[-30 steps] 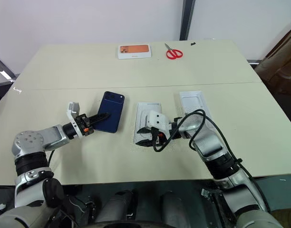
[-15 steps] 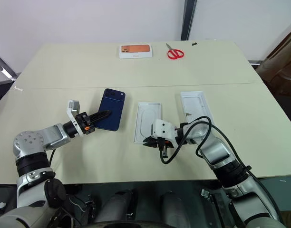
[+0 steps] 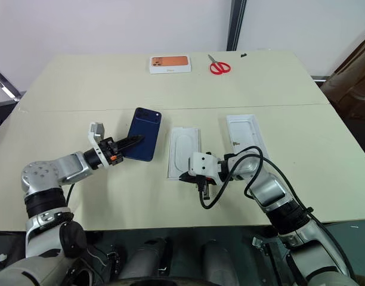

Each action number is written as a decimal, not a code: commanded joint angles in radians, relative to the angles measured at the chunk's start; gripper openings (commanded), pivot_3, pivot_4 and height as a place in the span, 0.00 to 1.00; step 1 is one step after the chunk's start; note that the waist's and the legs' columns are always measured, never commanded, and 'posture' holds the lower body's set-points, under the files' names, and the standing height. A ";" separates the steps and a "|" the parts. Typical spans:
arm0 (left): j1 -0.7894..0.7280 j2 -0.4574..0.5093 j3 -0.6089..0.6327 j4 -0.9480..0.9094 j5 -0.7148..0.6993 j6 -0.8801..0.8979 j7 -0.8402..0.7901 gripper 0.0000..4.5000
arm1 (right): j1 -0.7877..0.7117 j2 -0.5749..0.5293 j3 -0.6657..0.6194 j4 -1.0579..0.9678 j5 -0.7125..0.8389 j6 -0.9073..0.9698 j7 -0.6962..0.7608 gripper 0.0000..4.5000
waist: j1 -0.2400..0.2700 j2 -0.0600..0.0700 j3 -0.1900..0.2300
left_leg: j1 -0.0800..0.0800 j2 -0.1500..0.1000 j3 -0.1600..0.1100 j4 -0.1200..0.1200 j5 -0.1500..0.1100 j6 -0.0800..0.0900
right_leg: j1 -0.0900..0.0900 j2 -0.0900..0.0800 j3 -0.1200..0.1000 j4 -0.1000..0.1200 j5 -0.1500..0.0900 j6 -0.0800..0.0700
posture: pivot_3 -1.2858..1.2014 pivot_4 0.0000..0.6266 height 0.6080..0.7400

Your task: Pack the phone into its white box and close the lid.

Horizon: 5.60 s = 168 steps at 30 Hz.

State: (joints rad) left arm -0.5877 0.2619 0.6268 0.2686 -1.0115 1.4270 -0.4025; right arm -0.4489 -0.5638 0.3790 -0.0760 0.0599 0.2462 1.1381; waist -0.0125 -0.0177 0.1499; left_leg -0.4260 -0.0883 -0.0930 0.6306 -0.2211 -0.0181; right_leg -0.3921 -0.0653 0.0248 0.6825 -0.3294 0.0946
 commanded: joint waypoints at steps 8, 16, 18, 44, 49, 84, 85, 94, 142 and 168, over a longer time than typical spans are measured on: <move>-0.040 -0.125 0.007 -0.099 -0.105 -0.032 0.126 0.00 | -0.117 0.158 0.057 0.062 -0.061 -0.029 -0.097 0.01 | -0.002 0.000 0.000 | 0.000 0.000 0.000 0.000 0.000 0.000 | 0.000 0.000 0.000 0.000 0.000 0.000 | 0.52 0.24 0.95; 0.012 -0.117 -0.029 -0.137 -0.108 -0.040 0.145 0.00 | -0.107 0.141 0.043 0.024 -0.039 0.000 -0.076 0.53 | 0.000 0.000 0.000 | 0.000 0.000 0.000 0.001 0.000 0.000 | 0.000 0.000 0.000 0.000 0.000 0.000 | 0.52 0.24 0.95; 0.021 -0.102 -0.037 -0.139 -0.100 -0.048 0.144 0.00 | -0.094 0.115 0.028 -0.013 -0.018 0.018 -0.055 0.74 | -0.001 0.000 0.000 | 0.000 0.000 0.000 0.000 0.000 0.000 | 0.000 0.000 0.000 0.000 0.000 0.000 | 0.52 0.24 0.95; 0.071 -0.049 -0.132 -0.260 -0.156 -0.025 0.159 0.91 | -0.071 0.006 -0.135 0.138 -0.009 -0.063 -0.143 0.75 | 0.001 -0.001 0.001 | 0.000 0.000 0.001 0.001 0.000 0.000 | 0.000 0.000 0.001 0.000 0.000 0.000 | 0.52 0.24 0.95; 0.083 -0.006 -0.144 -0.287 -0.172 -0.022 0.155 0.91 | -0.086 0.014 -0.139 0.155 -0.018 -0.074 -0.159 0.75 | 0.000 0.000 0.000 | 0.000 0.000 0.001 0.001 0.000 0.000 | 0.000 0.000 0.001 0.000 0.000 0.000 | 0.52 0.24 0.95; 0.047 -0.073 -0.655 -0.144 0.414 -0.511 -0.069 0.01 | -0.127 0.024 -0.135 0.270 -0.198 -0.072 -0.340 0.00 | 0.025 0.000 0.000 | 0.000 -0.001 0.002 0.002 0.000 0.000 | 0.001 -0.001 0.000 0.000 0.000 0.000 | 0.52 0.24 0.95; 0.043 -0.086 -0.657 -0.141 0.416 -0.512 -0.072 0.01 | -0.119 0.010 -0.140 0.262 -0.197 -0.071 -0.336 0.00 | 0.026 0.000 0.000 | 0.000 -0.001 0.002 0.002 0.000 0.000 | 0.001 -0.001 0.000 0.000 0.000 0.000 | 0.52 0.24 0.95; -0.039 -0.208 -0.719 -0.003 0.496 -0.597 -0.106 0.01 | -0.013 -0.102 -0.219 0.186 -0.180 -0.026 -0.319 0.00 | 0.025 0.000 0.001 | 0.000 -0.001 0.002 0.002 0.000 0.000 | 0.001 0.000 0.001 0.000 0.000 0.000 | 0.52 0.24 0.95; 0.145 0.212 -0.671 -0.198 0.591 -1.323 -0.795 0.99 | -0.172 -0.269 -0.275 -0.008 0.110 0.994 -0.296 1.00 | 0.024 0.002 0.002 | -0.001 0.000 0.003 0.001 -0.003 0.007 | 0.001 -0.001 0.001 -0.002 0.000 -0.001 | 0.52 0.24 0.95; 0.201 0.192 -0.679 -0.217 0.614 -1.391 -0.741 1.00 | -0.211 -0.108 -0.387 -0.003 0.152 1.114 -0.611 0.01 | 0.015 0.002 0.002 | -0.001 0.000 0.003 0.000 -0.004 0.009 | 0.000 -0.001 0.001 -0.001 0.000 0.000 | 0.52 0.24 0.95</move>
State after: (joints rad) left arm -0.3675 0.4493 -0.0654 0.0699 -0.4007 0.0517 -1.1509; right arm -0.6252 -0.6826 0.0483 -0.0790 0.2122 1.3853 0.5554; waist 0.0024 -0.0153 0.1519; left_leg -0.4267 -0.0881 -0.0900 0.6310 -0.2253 -0.0096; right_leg -0.3919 -0.0661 0.0263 0.6813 -0.3294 0.0942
